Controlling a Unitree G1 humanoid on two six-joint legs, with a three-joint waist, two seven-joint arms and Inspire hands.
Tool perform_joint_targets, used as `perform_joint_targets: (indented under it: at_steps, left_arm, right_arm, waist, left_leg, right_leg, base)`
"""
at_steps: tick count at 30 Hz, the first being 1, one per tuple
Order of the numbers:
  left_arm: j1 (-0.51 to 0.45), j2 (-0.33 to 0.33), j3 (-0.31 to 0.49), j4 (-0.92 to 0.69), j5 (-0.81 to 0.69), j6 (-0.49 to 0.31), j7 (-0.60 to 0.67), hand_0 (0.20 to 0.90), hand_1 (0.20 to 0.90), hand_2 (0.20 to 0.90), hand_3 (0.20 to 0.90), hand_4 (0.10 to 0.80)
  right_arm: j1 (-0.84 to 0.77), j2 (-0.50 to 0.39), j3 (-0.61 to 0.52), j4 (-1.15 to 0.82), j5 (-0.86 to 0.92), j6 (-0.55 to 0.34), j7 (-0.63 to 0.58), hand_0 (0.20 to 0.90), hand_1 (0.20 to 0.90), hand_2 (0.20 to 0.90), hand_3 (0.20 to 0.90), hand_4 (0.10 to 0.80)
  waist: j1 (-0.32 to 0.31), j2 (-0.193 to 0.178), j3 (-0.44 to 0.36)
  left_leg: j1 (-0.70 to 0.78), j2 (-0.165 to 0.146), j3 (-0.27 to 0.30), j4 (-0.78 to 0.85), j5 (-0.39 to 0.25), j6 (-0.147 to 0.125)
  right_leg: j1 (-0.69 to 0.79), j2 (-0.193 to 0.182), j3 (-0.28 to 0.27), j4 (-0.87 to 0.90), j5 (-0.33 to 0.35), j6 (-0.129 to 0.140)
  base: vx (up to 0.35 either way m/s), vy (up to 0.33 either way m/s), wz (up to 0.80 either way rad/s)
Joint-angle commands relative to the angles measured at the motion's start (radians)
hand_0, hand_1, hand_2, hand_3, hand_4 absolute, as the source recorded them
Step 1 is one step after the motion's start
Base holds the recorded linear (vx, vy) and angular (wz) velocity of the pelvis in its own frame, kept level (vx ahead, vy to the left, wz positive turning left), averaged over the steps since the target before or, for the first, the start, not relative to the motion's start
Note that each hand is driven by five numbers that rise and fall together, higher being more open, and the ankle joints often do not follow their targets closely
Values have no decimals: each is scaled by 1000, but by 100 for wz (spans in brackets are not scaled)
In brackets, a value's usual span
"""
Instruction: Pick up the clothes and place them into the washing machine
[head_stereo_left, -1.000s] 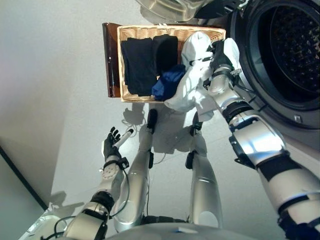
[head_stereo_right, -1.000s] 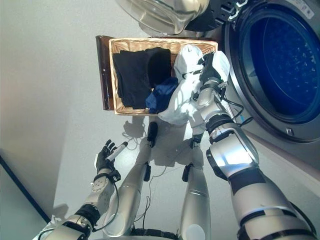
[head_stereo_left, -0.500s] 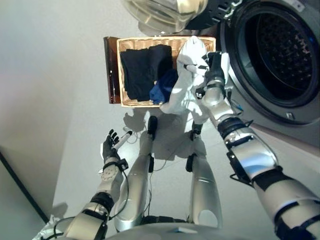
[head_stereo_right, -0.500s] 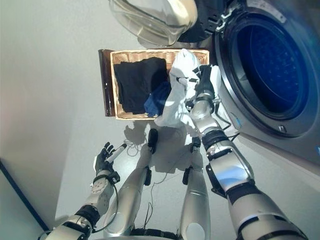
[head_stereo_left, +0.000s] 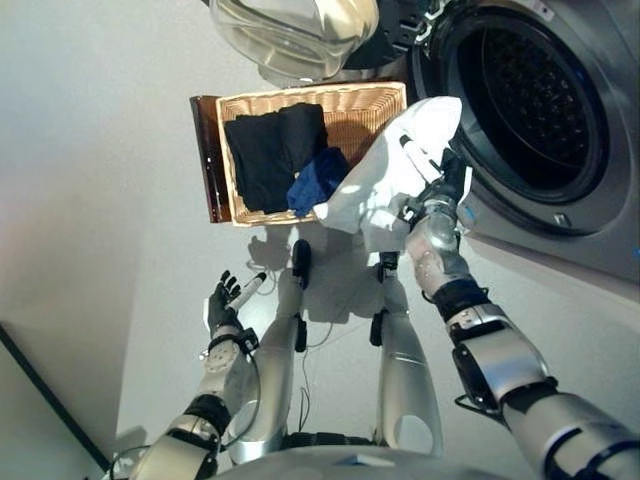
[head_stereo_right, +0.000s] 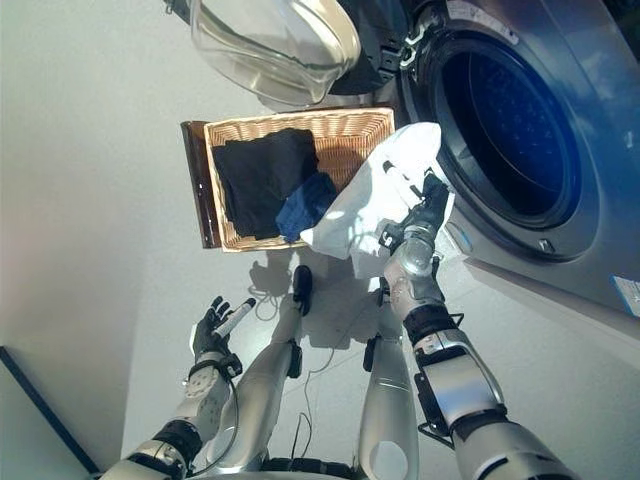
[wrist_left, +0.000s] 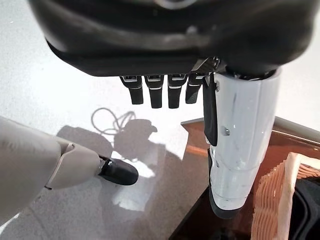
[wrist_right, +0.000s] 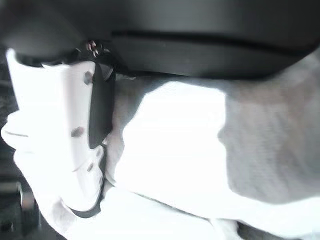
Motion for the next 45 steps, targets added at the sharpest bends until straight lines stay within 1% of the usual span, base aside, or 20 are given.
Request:
perform_joint_targets:
  at_steps: [1, 7, 11, 12, 16, 21, 22, 23, 25, 28, 31, 32, 34, 36, 41, 45]
  left_arm:
    - [81, 0, -24, 7, -29, -55, -2, 900, 900, 900, 900, 800]
    - [88, -10, -33, 22, -45, -56, -17, 900, 900, 900, 900, 800]
    - [92, -11, -42, 32, -52, -55, -29, 900, 900, 900, 900, 800]
    - [91, -11, -42, 32, -52, -55, -30, 900, 900, 900, 900, 800]
    - [92, -16, -46, 55, -59, -53, -42, 900, 900, 900, 900, 800]
    - [90, -12, -43, 75, -62, -54, -51, 900, 900, 900, 900, 800]
    - [90, -9, -46, 79, -61, -53, -56, 900, 900, 900, 900, 800]
    - [88, -10, -47, 79, -61, -53, -57, 900, 900, 900, 900, 800]
    - [96, -4, -50, 87, -59, -53, -64, 900, 900, 900, 900, 800]
    - [99, 2, -55, 93, -65, -52, -72, 900, 900, 900, 900, 800]
    - [103, 4, -60, 94, -69, -50, -76, 900, 900, 900, 900, 800]
    - [102, 4, -61, 94, -69, -50, -76, 900, 900, 900, 900, 800]
    - [101, 8, -69, 98, -69, -50, -80, 900, 900, 900, 900, 800]
    - [102, 12, -70, 101, -68, -49, -83, 900, 900, 900, 900, 800]
    - [98, 15, -76, 104, -75, -49, -87, 900, 900, 900, 900, 800]
    - [98, 17, -82, 92, -88, -51, -92, 900, 900, 900, 900, 800]
  right_arm:
    - [-42, -2, -76, -139, 107, -183, 61, 200, 200, 200, 200, 300]
    - [-65, -21, -164, -127, 217, -241, 73, 200, 200, 200, 200, 300]
    - [-121, -47, -236, -96, 309, -285, 83, 200, 200, 200, 200, 300]
    - [-123, -48, -237, -93, 312, -285, 86, 200, 200, 200, 200, 300]
    - [-179, -92, -296, -64, 381, -324, 97, 200, 200, 200, 200, 300]
    - [-244, -169, -326, -12, 411, -332, 91, 200, 200, 200, 200, 300]
    - [-263, -190, -327, 5, 417, -331, 90, 200, 200, 200, 200, 300]
    - [-267, -193, -327, 10, 419, -331, 92, 200, 200, 200, 200, 300]
    - [-328, -257, -331, 60, 439, -324, 88, 200, 200, 200, 200, 300]
    - [-395, -318, -322, 104, 463, -320, 84, 200, 200, 200, 200, 300]
    - [-444, -362, -317, 113, 486, -327, 82, 200, 200, 200, 200, 300]
    - [-447, -364, -316, 115, 487, -327, 82, 200, 200, 200, 200, 300]
    - [-502, -411, -304, 151, 501, -325, 75, 200, 200, 200, 200, 300]
    - [-524, -440, -292, 178, 501, -316, 69, 200, 200, 200, 200, 300]
    - [-584, -480, -284, 212, 540, -319, 67, 200, 200, 200, 200, 300]
    - [-625, -503, -291, 230, 576, -335, 52, 200, 200, 200, 200, 300]
  waist:
    - [-13, 77, -56]
    - [-16, 93, -66]
    - [-13, 106, -72]
    - [-12, 106, -72]
    - [-10, 118, -81]
    - [-7, 124, -93]
    - [-5, 126, -96]
    - [-4, 127, -96]
    - [2, 136, -103]
    - [9, 141, -108]
    - [14, 146, -113]
    - [14, 147, -112]
    - [19, 153, -117]
    - [22, 155, -120]
    - [30, 168, -125]
    - [39, 187, -125]
  left_leg:
    - [19, 0, -52, -9, -59, -72]
    - [18, -1, -50, -9, -64, -71]
    - [18, -4, -48, -9, -69, -72]
    - [18, -4, -48, -9, -69, -72]
    - [21, -6, -44, -9, -75, -72]
    - [24, -9, -41, -9, -80, -72]
    - [24, -9, -40, -9, -81, -73]
    - [23, -9, -40, -9, -81, -73]
    - [20, -9, -40, -9, -81, -74]
    - [18, -11, -38, -9, -83, -75]
    - [17, -13, -39, -9, -81, -76]
    - [16, -13, -39, -9, -81, -76]
    - [12, -15, -40, -9, -80, -79]
    - [10, -15, -41, -9, -80, -79]
    - [0, -17, -41, -9, -78, -81]
    - [-11, -20, -40, -9, -77, -82]
  right_leg:
    - [26, -33, 10, 120, -137, 56]
    - [22, -32, 17, 120, -138, 55]
    - [18, -32, 22, 121, -142, 57]
    - [18, -32, 22, 121, -142, 57]
    - [16, -32, 28, 125, -147, 57]
    - [16, -34, 31, 126, -150, 59]
    - [15, -36, 31, 125, -150, 59]
    - [15, -35, 31, 124, -150, 59]
    - [11, -38, 31, 124, -150, 59]
    - [7, -40, 32, 125, -150, 60]
    - [3, -41, 37, 127, -151, 59]
    - [3, -41, 37, 127, -151, 59]
    - [-3, -39, 38, 133, -155, 58]
    - [-6, -39, 40, 135, -157, 58]
    - [-24, -37, 47, 143, -160, 59]
    - [-44, -39, 55, 152, -164, 58]
  base:
    - [31, 2, -1]
    - [0, 0, 0]
    - [0, 0, 0]
    - [0, 0, 0]
    - [11, 7, -2]
    - [12, 3, -3]
    - [0, 0, 0]
    - [0, 0, 0]
    - [0, 0, 0]
    - [0, 0, 0]
    - [0, 0, 0]
    - [0, 0, 0]
    - [0, 0, 0]
    - [0, 0, 0]
    - [0, 0, 0]
    - [0, 0, 0]
